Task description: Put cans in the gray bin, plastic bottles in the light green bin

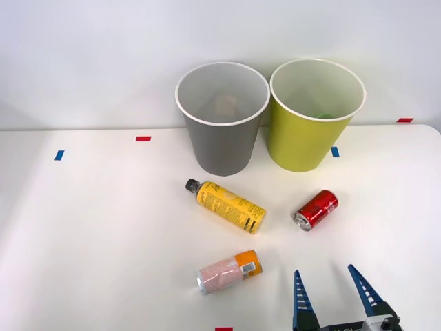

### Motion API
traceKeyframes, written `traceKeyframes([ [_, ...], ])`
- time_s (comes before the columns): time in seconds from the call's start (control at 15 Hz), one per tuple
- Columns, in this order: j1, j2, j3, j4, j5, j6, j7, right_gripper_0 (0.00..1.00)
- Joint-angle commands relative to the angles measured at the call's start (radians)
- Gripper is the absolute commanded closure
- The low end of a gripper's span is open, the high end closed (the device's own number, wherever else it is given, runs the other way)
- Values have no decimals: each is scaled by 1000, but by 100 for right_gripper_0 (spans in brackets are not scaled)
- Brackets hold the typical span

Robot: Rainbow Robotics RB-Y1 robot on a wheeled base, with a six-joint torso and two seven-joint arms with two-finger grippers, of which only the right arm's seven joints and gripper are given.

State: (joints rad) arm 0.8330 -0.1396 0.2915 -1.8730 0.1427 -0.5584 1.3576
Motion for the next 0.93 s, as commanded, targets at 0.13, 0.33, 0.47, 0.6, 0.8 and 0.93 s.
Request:
traceKeyframes([
  [0.13,0,0,0,0,0,0,0,0],
  [0.33,0,0,0,0,0,0,0,0],
  [0.47,0,0,0,0,0,0,0,0],
  [0.6,0,0,0,0,0,0,0,0],
  [0.8,0,0,0,0,0,0,0,0],
  [0.93,0,0,0,0,0,0,0,0],
])
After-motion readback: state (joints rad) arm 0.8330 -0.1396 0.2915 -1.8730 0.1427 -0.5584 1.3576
